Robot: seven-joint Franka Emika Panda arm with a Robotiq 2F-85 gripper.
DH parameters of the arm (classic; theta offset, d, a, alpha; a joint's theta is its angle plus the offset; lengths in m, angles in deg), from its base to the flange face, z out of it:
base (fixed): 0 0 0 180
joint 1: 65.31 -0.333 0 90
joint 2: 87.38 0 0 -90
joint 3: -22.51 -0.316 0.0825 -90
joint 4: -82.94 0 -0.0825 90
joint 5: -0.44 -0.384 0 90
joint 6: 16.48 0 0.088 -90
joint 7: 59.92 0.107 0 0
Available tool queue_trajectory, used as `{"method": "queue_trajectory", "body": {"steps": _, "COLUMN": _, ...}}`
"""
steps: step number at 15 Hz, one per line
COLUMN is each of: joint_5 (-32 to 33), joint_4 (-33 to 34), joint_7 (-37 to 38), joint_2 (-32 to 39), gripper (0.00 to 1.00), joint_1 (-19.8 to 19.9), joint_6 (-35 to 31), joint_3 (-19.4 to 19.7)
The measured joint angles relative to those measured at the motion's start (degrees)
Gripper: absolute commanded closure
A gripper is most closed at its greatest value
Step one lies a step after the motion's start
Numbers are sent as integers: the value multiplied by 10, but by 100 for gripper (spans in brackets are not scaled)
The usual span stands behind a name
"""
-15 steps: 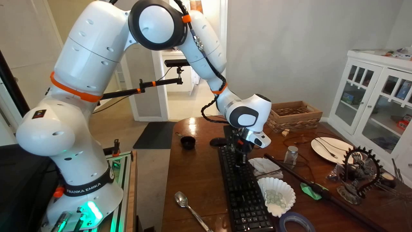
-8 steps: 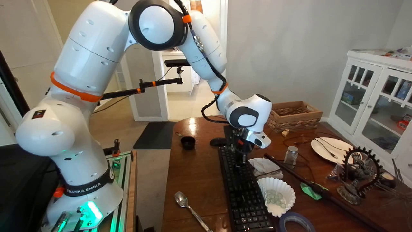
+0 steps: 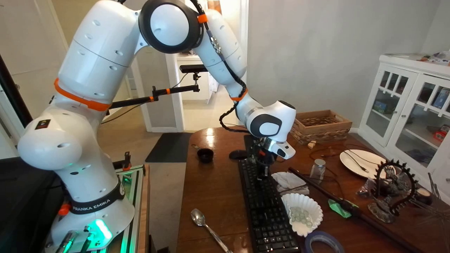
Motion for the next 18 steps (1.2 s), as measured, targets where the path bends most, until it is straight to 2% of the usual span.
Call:
{"method": "queue_trajectory", "body": {"steps": 11, "joint_5": 0, "joint_4": -13, "joint_7": 30, "joint_2": -30, "gripper": 100, "joint_1": -20, "joint_6": 52, "joint_3": -14}}
{"method": "queue_trajectory", "body": {"steps": 18, "joint_5": 0, "joint_4": -14, "joint_7": 30, "joint_2": -25, "gripper": 100, "joint_1": -20, "joint_6": 53, "joint_3": -19}}
